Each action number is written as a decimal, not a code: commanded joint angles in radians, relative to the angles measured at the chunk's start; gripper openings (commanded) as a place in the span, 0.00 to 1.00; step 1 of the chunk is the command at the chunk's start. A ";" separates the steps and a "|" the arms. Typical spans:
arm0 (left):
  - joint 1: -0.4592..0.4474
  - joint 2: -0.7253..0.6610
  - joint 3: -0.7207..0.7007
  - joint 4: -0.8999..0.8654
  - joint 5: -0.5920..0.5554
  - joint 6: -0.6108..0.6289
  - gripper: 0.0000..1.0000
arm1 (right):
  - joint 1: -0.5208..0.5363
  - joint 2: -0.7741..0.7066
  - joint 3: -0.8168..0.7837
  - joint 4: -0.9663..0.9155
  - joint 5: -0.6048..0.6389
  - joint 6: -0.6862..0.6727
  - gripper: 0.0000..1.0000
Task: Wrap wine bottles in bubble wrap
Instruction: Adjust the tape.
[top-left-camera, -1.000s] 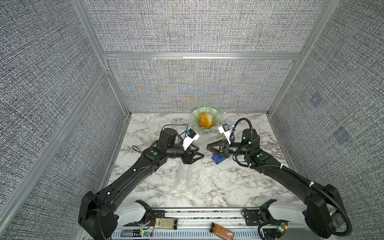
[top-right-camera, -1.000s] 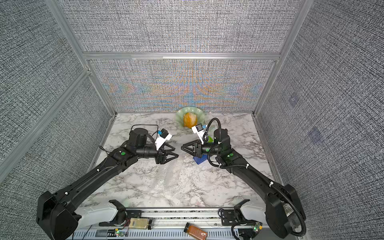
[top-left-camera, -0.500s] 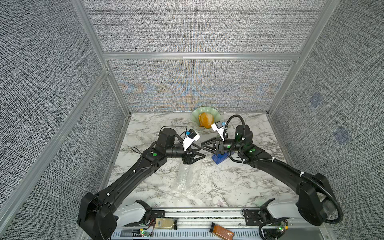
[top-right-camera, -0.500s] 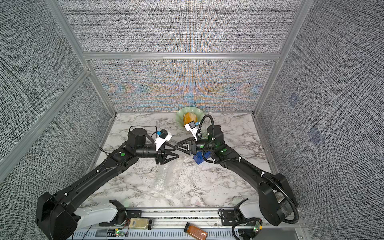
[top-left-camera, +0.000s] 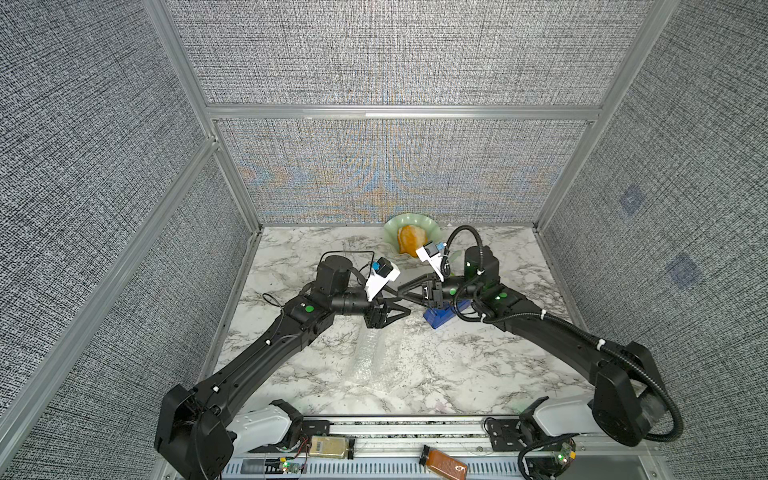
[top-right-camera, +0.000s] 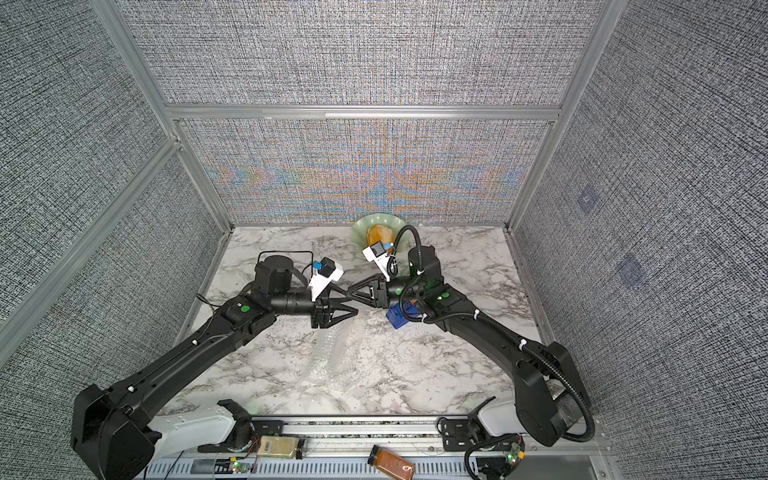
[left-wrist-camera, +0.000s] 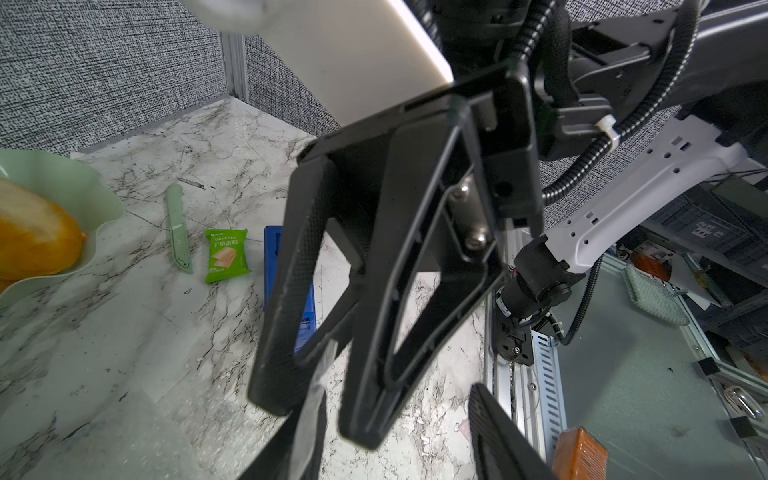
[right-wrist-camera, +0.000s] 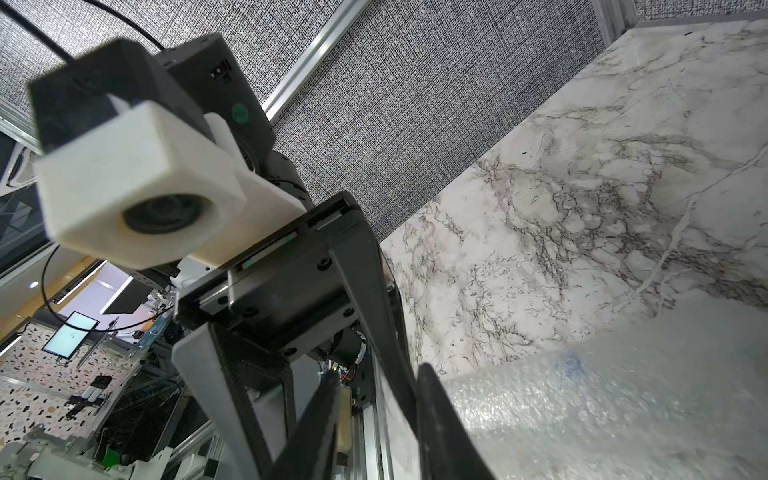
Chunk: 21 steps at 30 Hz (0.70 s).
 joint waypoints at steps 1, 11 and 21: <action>0.002 -0.002 0.009 0.009 -0.011 0.010 0.58 | 0.005 -0.004 0.004 -0.022 -0.020 -0.023 0.11; 0.003 -0.011 -0.007 0.017 -0.109 -0.058 0.61 | 0.022 -0.067 -0.017 -0.041 0.060 -0.083 0.00; 0.021 -0.020 -0.066 0.083 -0.147 -0.135 0.64 | 0.031 -0.139 -0.138 0.100 0.141 0.007 0.00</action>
